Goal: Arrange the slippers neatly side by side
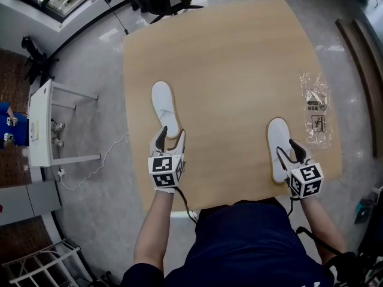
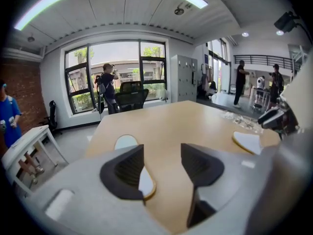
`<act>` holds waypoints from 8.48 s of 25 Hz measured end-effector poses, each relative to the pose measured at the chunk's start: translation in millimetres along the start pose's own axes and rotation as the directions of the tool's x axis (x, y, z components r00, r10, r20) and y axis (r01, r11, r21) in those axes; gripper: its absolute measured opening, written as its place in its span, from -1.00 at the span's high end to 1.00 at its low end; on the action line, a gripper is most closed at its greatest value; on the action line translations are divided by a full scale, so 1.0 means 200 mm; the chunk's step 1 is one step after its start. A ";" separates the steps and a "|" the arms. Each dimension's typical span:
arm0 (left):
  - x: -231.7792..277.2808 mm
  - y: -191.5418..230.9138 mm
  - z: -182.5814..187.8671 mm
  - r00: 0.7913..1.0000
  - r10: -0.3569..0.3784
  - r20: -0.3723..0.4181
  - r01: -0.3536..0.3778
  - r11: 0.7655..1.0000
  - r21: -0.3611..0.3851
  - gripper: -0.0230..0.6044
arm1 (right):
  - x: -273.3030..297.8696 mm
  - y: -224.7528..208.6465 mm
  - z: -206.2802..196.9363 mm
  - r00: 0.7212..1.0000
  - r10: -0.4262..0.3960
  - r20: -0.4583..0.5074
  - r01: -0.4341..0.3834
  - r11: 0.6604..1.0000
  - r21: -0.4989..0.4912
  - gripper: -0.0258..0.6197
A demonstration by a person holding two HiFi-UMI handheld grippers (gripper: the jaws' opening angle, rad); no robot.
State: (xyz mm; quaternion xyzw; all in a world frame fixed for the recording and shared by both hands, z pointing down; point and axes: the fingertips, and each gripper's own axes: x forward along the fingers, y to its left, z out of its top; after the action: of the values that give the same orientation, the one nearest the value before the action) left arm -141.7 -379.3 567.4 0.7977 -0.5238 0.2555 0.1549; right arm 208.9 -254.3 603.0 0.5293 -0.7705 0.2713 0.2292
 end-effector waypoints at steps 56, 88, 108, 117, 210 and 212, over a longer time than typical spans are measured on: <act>0.27 0.00 -0.62 0.962 -0.053 -0.266 0.050 0.999 -0.018 0.24 | 0.44 0.14 -0.33 0.993 -0.017 -0.113 0.013 0.999 -0.034 0.28; 0.09 -0.57 -0.76 0.941 -0.181 -0.285 0.172 0.983 -0.059 0.24 | 0.68 0.41 -0.16 0.995 0.044 -0.091 -0.034 0.994 0.108 0.28; 0.05 -0.71 -0.78 0.934 -0.214 -0.287 0.209 0.977 -0.048 0.23 | 0.78 0.51 -0.07 0.993 0.074 -0.093 -0.062 0.990 0.129 0.29; 0.05 -0.73 -0.78 0.929 -0.227 -0.291 0.227 0.973 -0.035 0.23 | 0.81 0.57 -0.06 0.991 0.093 -0.099 -0.081 0.989 0.122 0.29; -0.72 -0.84 0.70 0.820 -0.400 0.409 0.472 0.877 -0.088 0.92 | -0.38 1.01 1.07 0.797 0.352 0.490 -0.303 0.936 -0.179 0.89; -0.73 -0.85 0.72 0.824 -0.402 0.399 0.473 0.876 -0.094 0.92 | -0.38 1.01 1.06 0.799 0.350 0.489 -0.300 0.937 -0.181 0.89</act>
State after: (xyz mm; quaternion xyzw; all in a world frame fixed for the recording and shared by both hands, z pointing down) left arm 1.6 -274.4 370.2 0.9116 -0.3676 0.0085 0.1837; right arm 30.5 -282.7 360.1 0.4306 -0.8946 0.1188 -0.0102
